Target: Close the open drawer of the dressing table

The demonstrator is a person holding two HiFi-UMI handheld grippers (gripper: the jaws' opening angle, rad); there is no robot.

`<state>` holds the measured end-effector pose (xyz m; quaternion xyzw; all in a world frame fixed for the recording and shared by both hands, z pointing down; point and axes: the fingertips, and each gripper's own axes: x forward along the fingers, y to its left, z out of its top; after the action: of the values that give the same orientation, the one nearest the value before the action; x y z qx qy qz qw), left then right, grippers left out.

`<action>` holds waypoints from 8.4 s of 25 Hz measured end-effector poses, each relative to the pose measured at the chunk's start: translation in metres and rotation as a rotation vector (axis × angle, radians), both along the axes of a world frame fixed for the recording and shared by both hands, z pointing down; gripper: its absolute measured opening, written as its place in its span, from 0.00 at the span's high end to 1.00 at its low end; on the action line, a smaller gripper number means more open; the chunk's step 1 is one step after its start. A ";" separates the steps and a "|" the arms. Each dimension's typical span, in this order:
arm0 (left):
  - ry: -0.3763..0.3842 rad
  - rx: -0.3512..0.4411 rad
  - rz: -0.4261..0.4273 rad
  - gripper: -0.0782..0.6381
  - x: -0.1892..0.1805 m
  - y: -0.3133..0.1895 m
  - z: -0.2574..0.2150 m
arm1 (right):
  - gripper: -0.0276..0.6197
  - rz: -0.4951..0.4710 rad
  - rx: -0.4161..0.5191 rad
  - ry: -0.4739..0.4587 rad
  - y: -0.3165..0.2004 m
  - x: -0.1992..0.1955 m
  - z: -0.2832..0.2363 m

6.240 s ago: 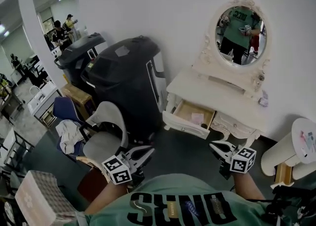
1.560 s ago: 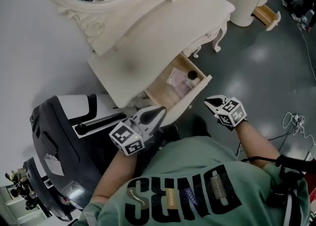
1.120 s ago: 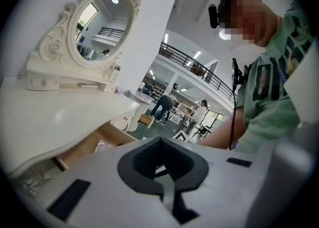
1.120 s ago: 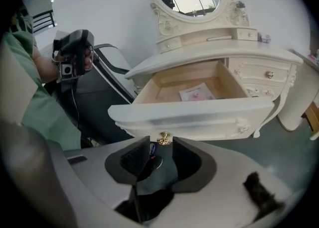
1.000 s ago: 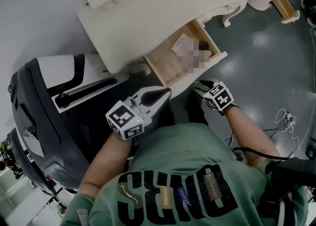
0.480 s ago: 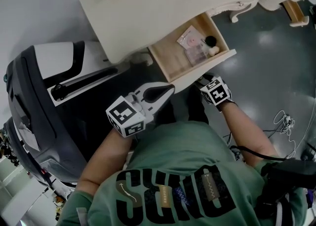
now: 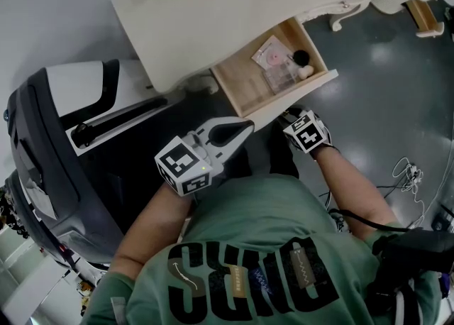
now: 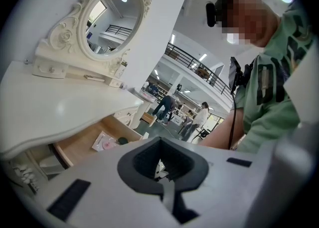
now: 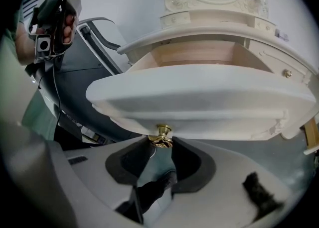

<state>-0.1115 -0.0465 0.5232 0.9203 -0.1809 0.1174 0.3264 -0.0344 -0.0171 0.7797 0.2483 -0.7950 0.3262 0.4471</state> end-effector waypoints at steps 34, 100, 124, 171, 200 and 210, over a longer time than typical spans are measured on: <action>0.023 -0.006 -0.046 0.88 -0.018 -0.033 0.012 | 0.75 -0.040 0.012 -0.008 -0.046 -0.022 0.001; 0.039 -0.027 -0.106 0.88 -0.043 -0.054 0.032 | 0.76 -0.046 0.093 -0.029 -0.136 -0.061 0.002; 0.045 -0.027 -0.121 0.88 -0.045 -0.057 0.033 | 0.76 -0.060 0.119 -0.029 -0.159 -0.071 0.003; 0.045 -0.050 -0.143 0.88 -0.050 -0.061 0.044 | 0.77 -0.085 0.173 -0.029 -0.212 -0.094 0.005; 0.039 -0.044 -0.147 0.88 -0.054 -0.064 0.042 | 0.77 -0.096 0.156 -0.002 -0.218 -0.100 0.008; 0.021 0.006 -0.129 0.88 -0.035 -0.064 0.010 | 0.71 -0.048 0.088 0.007 -0.154 -0.039 -0.010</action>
<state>-0.1469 -0.1106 0.5329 0.9089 -0.2366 0.0859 0.3326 -0.0732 -0.1707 0.7697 0.2496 -0.8128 0.2792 0.4462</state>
